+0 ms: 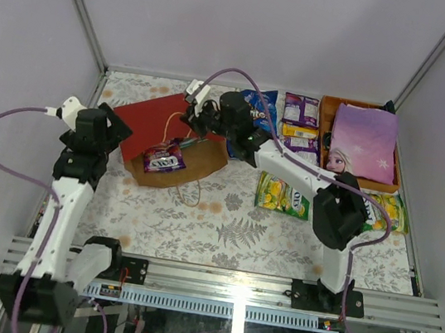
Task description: Take the snacks out of the paper bag
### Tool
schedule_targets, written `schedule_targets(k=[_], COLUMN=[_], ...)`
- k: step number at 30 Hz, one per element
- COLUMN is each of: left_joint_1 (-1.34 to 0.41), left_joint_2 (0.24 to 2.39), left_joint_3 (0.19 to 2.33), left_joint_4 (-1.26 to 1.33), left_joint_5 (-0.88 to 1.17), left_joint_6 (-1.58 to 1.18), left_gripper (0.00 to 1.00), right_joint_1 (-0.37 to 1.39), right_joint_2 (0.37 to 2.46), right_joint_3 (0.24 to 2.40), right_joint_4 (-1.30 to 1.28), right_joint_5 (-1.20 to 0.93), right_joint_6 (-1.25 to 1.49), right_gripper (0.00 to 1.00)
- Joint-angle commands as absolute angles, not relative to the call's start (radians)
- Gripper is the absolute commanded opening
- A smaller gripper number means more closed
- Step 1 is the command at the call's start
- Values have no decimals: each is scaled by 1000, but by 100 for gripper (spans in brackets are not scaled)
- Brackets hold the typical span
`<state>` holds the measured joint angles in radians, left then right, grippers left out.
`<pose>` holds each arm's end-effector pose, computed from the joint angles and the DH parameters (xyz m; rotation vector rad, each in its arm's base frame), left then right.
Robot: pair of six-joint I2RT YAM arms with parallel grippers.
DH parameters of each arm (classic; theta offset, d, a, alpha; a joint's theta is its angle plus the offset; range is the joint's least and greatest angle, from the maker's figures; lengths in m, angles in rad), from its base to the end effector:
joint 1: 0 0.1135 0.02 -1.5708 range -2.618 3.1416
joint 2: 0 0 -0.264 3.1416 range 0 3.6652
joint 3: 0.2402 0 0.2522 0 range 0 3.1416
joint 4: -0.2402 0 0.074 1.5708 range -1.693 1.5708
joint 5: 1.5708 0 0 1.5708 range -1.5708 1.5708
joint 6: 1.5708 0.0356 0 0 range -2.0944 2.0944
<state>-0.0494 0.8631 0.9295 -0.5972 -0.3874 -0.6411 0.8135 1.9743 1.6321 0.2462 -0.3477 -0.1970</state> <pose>0.1815 0.0045 0.3361 -0.8162 1.8899 -0.0188 0.3220 0.3583 0.3203 -1.0574 1.3528 0.7510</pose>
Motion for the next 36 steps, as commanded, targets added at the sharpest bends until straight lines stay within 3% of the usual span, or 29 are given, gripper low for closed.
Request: schedule_targets(k=[1, 7, 12, 22, 29, 32, 36], left_joint_1=[148, 194, 194, 194, 195, 195, 194], left_joint_2=[989, 1129, 1202, 1366, 1453, 1465, 1479], left_joint_3=[880, 897, 836, 810, 784, 786, 796], left_joint_4=[-397, -275, -62, 101, 252, 297, 328], left_joint_5=[-205, -306, -262, -208, -169, -166, -171], left_joint_6=[-683, -714, -720, -741, -767, -766, -750], left_gripper=[95, 90, 89, 85, 74, 63, 31], right_joint_1=[817, 818, 817, 817, 818, 817, 818], right_joint_2=[1871, 1835, 1820, 1823, 1815, 1816, 1827], right_joint_3=[1587, 1538, 1520, 1484, 1464, 1465, 1480], right_joint_4=[317, 328, 326, 364, 394, 397, 401], right_joint_5=[-304, -318, -316, -314, -339, -343, -360], right_joint_6=[-157, -152, -157, -152, -130, -115, -82], right_gripper=[0, 0, 0, 0, 0, 0, 0])
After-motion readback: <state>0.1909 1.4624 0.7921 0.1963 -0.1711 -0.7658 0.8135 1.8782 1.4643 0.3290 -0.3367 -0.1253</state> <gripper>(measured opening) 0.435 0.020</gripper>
